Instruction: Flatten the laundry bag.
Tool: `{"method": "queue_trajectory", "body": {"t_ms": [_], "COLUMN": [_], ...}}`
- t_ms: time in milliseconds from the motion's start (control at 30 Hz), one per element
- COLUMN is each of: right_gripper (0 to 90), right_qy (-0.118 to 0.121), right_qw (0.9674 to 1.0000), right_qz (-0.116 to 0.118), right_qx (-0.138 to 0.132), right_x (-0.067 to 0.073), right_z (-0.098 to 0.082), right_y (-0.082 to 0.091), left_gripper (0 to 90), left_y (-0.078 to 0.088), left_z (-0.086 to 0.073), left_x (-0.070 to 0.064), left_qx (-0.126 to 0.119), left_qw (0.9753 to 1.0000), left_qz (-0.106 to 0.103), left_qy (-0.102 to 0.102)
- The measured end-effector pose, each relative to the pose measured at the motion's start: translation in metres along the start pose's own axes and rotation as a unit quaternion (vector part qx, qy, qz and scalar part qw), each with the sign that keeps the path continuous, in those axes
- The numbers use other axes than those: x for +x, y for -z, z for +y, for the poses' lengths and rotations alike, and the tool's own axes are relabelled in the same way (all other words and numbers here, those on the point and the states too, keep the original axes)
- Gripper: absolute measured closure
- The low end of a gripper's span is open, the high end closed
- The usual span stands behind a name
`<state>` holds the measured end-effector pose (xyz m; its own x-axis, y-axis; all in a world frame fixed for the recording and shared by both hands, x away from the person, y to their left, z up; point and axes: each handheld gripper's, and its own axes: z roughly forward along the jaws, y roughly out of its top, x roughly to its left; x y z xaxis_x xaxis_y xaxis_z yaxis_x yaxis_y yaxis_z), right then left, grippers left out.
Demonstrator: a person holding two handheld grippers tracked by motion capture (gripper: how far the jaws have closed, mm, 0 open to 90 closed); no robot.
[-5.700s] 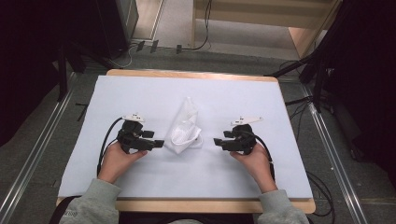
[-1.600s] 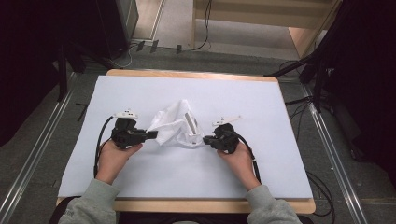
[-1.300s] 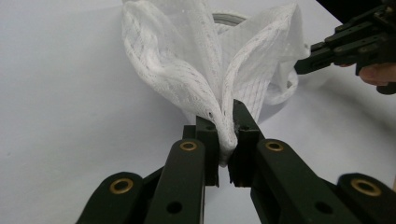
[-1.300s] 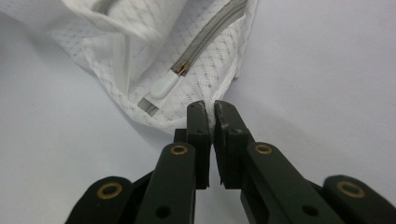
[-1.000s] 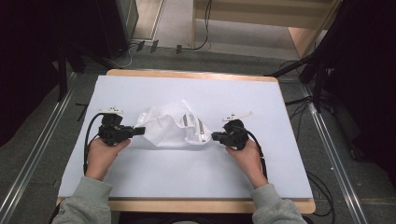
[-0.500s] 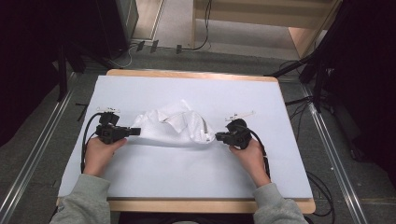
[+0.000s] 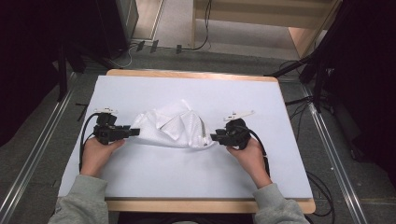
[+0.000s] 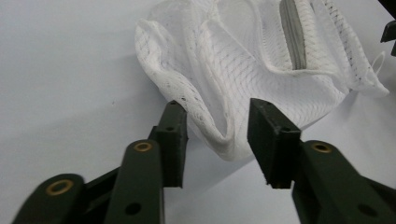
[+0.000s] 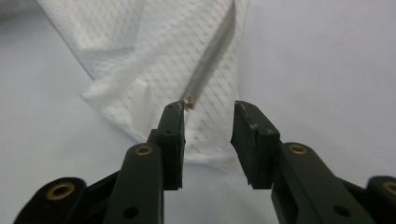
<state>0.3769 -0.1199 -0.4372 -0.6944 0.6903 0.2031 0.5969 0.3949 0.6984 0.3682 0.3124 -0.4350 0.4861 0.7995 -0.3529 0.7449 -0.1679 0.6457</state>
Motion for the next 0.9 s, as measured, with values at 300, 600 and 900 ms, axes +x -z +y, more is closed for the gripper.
{"method": "queue_trajectory", "body": {"t_ms": [300, 600, 900], "right_gripper": [60.9, 58.6, 54.0], "right_qy": [0.031, 0.056, 0.062], "right_qw": [0.9991, 0.9973, 0.9959], "right_qz": [0.028, 0.046, 0.065], "right_qx": [0.001, 0.006, 0.011], "right_x": [0.028, 0.043, 0.054], "right_z": [0.019, 0.034, 0.048], "right_y": [-0.015, -0.029, -0.051], "left_gripper": [41.5, 37.8, 35.6], "left_y": [0.015, 0.020, 0.023], "left_z": [-0.011, -0.019, -0.025], "left_x": [0.000, -0.001, -0.003], "left_qx": [-0.020, -0.014, -0.018], "left_qw": [0.9997, 0.9999, 0.9998], "left_qz": [-0.001, -0.001, 0.003], "left_qy": [0.011, 0.006, 0.012]}}
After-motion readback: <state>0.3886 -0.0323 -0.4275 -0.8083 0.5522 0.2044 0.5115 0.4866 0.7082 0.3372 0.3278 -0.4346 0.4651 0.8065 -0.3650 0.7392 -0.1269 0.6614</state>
